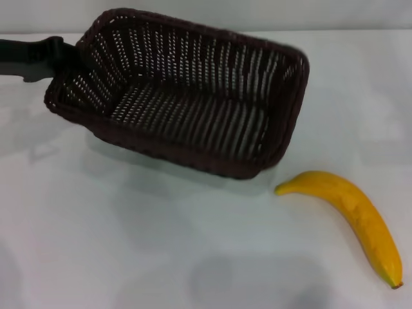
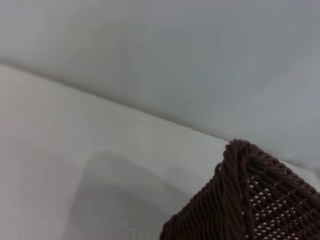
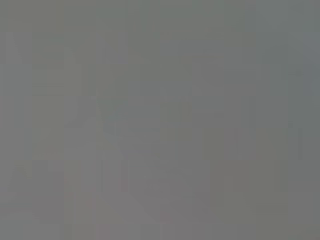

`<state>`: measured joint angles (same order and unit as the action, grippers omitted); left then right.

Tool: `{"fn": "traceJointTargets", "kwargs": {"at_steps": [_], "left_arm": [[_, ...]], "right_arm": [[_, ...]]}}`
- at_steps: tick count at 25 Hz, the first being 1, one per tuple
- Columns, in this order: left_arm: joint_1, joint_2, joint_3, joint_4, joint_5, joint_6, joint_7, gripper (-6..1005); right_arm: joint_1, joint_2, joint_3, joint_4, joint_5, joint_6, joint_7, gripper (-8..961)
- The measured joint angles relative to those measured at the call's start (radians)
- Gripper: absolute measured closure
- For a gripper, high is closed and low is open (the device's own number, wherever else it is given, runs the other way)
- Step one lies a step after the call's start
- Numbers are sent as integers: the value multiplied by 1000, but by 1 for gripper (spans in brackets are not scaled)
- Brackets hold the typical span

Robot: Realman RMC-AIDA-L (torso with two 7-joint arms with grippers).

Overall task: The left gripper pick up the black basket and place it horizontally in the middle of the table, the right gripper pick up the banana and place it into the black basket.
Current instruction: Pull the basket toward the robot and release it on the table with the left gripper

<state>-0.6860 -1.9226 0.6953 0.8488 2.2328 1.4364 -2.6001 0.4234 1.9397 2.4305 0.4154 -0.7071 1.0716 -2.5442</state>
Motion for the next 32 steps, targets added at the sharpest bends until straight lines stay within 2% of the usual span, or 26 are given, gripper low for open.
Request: {"fn": "traceJointTargets", "kwargs": {"at_steps": [5, 9, 12, 20, 25, 32], "left_arm": [[-8, 19, 61, 0, 5, 6, -183, 840], [-12, 50, 140, 1, 27, 15, -302, 840], [-20, 63, 174, -4, 64, 20, -345, 841], [-22, 63, 183, -12, 136, 21, -397, 841], [-29, 56, 184, -34, 140, 22, -394, 841], [-40, 62, 179, -53, 126, 62, -391, 841]], "right_arm": [[15, -23, 5, 15, 0, -31, -8, 92], [22, -27, 5, 23, -2, -48, -13, 93], [26, -28, 6, 24, -3, -51, -14, 93], [25, -21, 3, 25, -8, -45, -15, 93], [21, -9, 2, 25, -8, -42, -14, 94], [18, -3, 0, 25, -10, -31, -15, 94]]}}
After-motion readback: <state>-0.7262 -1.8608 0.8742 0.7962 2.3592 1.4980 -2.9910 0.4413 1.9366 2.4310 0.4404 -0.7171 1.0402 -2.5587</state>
